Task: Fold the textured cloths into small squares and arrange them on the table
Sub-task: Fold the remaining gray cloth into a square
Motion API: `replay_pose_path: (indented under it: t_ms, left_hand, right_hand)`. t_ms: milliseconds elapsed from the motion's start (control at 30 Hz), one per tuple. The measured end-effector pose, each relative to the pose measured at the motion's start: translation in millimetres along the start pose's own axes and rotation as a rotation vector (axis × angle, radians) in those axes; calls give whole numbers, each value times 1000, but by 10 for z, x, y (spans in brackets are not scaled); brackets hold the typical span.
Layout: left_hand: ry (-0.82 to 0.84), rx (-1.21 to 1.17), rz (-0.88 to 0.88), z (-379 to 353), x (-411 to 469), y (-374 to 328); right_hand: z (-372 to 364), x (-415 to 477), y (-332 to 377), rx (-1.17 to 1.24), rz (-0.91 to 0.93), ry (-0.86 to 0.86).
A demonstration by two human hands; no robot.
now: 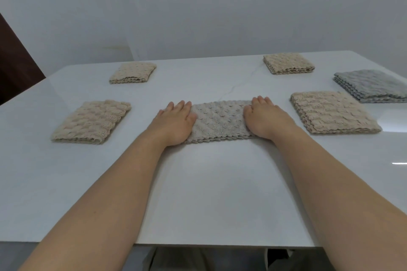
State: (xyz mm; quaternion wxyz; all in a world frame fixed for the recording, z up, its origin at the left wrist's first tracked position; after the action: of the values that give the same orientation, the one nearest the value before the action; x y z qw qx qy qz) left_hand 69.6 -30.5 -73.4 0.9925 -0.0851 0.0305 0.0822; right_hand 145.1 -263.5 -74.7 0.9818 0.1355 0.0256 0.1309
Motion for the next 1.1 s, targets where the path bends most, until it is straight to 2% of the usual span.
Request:
replay_pose_path:
  t_ms: [133,233,333,400,467,667,933,1100]
  left_hand:
    - [13,11,142,17,-43,87]
    - [-106,111,169,78,-80,40]
    - [-236,66,-80,170,-125,-184]
    - [-221,-50,-280,181,-169,-389]
    - [-191,-104,-392,143,-187,-514]
    - [-89,-22,-387,13,-82,-489]
    - [-19,43,-344,-29,-85,-513]
    - [-7,46,-339,-33,-84,-515]
  right_hand:
    - [16,-12,-47,31,-74,-28]
    - [101,-64,-19,75,-62,-135]
    - [260,-132,-20,-24,-81,-326]
    - [351,-199,-20,-136,-131,-391]
    - [402,-252,-20,-203,-178,-403]
    - [381,-269,-70,-246,-273,-252]
    - [383,-286,-23,28,-261,-241]
    - [426,-284,39,328,-106,-281]
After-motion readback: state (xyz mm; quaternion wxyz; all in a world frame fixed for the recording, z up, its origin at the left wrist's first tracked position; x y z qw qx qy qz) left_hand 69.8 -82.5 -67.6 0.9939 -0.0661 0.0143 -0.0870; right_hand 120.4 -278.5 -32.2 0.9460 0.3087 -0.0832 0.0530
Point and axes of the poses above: each hand's wrist, its own x-axis towards the middle knuckle, its own z-axis out of the back of the hand, y = z × x, the point moved 3 cm from there along x, towards the middle knuckle, and after that the axes turned 2 degrees about -y, right-handed, at the moved point
